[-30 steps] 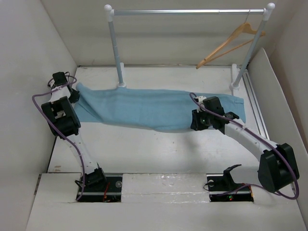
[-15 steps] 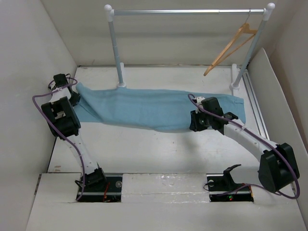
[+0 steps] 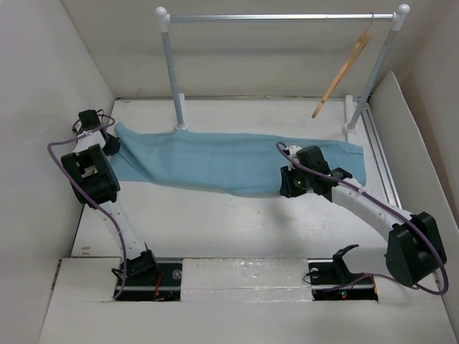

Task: Place the trousers on the hanger
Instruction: Fold the trousers at the center of the board.

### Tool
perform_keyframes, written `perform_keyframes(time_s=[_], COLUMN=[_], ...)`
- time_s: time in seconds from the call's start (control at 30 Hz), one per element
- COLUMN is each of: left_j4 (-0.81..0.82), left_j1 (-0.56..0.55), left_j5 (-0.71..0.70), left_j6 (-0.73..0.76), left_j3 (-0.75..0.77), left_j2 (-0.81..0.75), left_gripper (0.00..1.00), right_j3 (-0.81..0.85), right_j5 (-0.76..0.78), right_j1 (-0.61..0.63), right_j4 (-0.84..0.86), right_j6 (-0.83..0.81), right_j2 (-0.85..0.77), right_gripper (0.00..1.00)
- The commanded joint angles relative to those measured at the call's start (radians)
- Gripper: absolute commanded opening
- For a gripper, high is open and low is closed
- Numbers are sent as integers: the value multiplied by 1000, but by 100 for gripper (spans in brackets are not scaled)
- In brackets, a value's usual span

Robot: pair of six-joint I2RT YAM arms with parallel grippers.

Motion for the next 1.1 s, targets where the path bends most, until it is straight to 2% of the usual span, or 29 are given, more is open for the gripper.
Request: perform_keyframes(time_s=[0.0, 0.2, 0.47, 0.77, 0.87, 0.97, 1.07], left_j4=[41, 22, 38, 22, -13, -43, -59], left_j1=[9, 9, 9, 28, 39, 39, 39], left_j5=[27, -15, -137, -188, -226, -278, -294], left_j6=[-10, 6, -22, -54, -53, -54, -56], left_j3=[-24, -50, -248, -384, -394, -414, -429], left_j2=[-65, -135, -364, -453, -427, -401, -421], left_gripper=[2, 0, 0, 0, 0, 0, 0], right_j3=[22, 34, 18, 28, 28, 37, 47], right_j5=[-9, -9, -17, -32, -32, -18, 25], right_j1=[30, 41, 41, 31, 12, -12, -82], right_j4=[32, 33, 41, 27, 13, -22, -74], right_j6=[-2, 0, -20, -57, -66, -72, -62], right_j2=[11, 14, -12, -17, -28, -40, -63], right_gripper=[29, 29, 28, 29, 29, 33, 43])
